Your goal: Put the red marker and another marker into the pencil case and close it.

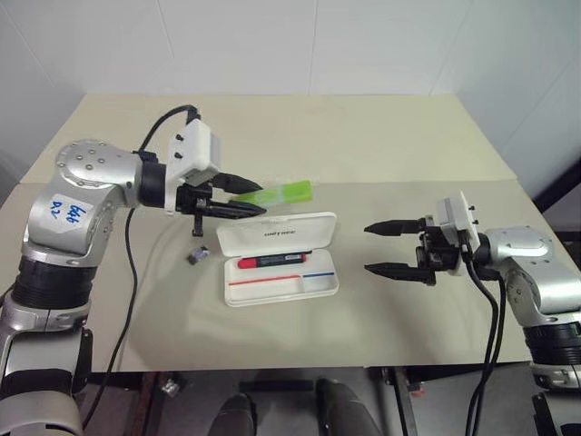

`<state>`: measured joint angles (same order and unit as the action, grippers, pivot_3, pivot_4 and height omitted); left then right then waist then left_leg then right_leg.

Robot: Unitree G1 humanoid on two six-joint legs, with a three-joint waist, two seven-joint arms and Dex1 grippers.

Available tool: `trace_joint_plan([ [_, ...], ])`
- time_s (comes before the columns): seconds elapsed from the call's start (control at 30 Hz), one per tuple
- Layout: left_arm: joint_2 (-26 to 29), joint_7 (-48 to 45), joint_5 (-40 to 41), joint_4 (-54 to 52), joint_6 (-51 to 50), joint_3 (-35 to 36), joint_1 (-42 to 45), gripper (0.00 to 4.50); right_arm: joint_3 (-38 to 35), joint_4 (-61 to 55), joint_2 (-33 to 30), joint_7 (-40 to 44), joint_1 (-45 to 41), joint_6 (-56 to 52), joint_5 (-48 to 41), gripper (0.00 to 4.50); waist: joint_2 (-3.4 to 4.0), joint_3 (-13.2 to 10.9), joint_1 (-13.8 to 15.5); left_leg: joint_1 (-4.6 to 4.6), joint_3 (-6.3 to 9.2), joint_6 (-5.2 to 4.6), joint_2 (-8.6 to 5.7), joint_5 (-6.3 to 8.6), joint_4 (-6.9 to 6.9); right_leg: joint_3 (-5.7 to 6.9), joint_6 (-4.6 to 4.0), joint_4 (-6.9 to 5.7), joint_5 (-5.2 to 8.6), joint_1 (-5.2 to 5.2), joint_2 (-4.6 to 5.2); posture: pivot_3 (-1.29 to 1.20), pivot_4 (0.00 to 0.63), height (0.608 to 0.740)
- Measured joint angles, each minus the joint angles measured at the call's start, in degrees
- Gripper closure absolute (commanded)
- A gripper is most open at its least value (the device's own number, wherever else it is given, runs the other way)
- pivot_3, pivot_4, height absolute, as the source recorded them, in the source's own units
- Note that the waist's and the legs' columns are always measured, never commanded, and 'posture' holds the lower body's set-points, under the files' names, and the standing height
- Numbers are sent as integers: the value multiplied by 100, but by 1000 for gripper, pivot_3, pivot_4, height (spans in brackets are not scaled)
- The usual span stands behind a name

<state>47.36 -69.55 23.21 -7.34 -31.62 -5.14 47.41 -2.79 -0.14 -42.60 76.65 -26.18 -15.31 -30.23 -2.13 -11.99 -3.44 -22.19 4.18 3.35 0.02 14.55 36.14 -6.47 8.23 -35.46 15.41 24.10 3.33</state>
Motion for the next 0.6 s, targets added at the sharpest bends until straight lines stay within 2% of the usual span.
trace_joint_plan([
  [0.2, -226, 412, 5, -561, -599, -285, -627, 3412, -15, -213, -4, -199, 238, -87, -4, 0, -2, -2, 26, -4, 1, 0, -2, 0, 9, -2, 1, -2, -1, 0, 2, 0, 150, 740],
  [0.43, -265, 1140, -30, -1067, -1769, -623, -729, 3412, -26, -241, -7, -272, 242, -101, 0, 0, -3, -2, 6, 8, 1, 0, -3, 0, 10, -2, 2, 1, 0, -13, 1, 0, 150, 740],
  [0.6, -228, 1341, -36, -1403, -2140, -830, -842, 3412, -16, -196, -5, -284, 180, -99, 13, 0, -3, -2, 13, 7, 2, 0, -3, 0, 7, -2, 2, 6, 0, -13, 1, 0, 150, 740],
])
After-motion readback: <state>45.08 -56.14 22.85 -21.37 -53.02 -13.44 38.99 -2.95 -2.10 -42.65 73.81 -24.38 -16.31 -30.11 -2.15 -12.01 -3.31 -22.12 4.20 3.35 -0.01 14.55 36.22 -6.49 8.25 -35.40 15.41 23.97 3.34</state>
